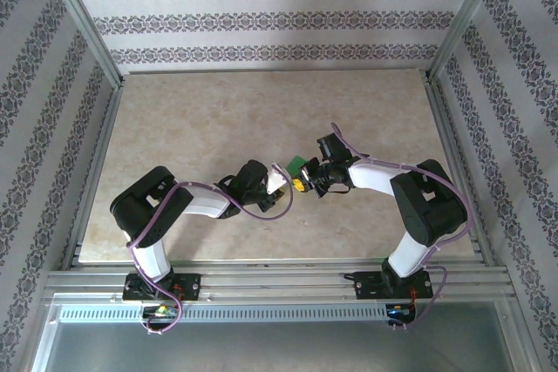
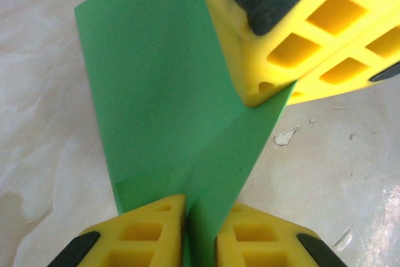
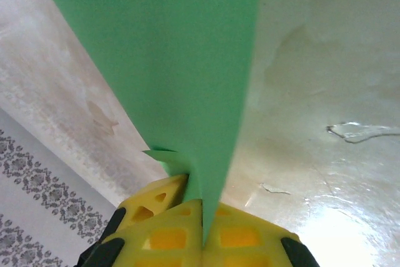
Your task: Fold a paper plane with a square sheet of paper (pick it up from the middle)
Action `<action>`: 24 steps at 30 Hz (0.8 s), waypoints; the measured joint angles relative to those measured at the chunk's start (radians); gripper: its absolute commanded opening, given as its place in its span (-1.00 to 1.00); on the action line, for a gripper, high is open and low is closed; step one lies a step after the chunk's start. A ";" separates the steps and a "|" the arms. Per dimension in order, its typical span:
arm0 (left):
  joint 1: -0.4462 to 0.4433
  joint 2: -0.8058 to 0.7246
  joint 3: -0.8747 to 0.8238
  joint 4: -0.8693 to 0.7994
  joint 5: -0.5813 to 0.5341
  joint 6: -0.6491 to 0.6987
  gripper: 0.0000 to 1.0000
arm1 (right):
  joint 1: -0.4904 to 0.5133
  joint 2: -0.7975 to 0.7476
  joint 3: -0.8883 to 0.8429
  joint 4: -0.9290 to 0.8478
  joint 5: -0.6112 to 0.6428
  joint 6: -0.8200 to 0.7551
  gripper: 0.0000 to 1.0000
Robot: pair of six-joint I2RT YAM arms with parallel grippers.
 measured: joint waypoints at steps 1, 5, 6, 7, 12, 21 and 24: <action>0.000 -0.003 0.003 -0.012 0.000 -0.002 -0.33 | 0.000 0.000 0.000 0.000 0.002 -0.002 -0.96; -0.002 -0.058 0.035 -0.110 0.002 -0.029 -0.07 | 0.000 0.000 0.000 -0.001 0.010 0.000 -0.96; -0.002 -0.082 0.043 -0.129 0.004 -0.042 -0.04 | 0.000 0.000 0.000 -0.001 0.011 0.000 -0.96; -0.003 -0.110 0.046 -0.137 0.006 -0.056 -0.03 | 0.000 0.000 0.000 -0.001 0.011 0.000 -0.96; -0.010 -0.187 0.046 -0.144 0.012 -0.087 -0.02 | 0.000 0.000 0.000 -0.011 0.011 0.000 -0.96; -0.018 -0.115 0.046 -0.183 0.018 -0.071 -0.03 | 0.000 0.000 0.002 -0.053 0.011 0.000 -0.94; -0.024 -0.093 0.046 -0.183 0.032 -0.060 -0.03 | 0.000 0.000 0.011 -0.067 0.011 0.000 -0.94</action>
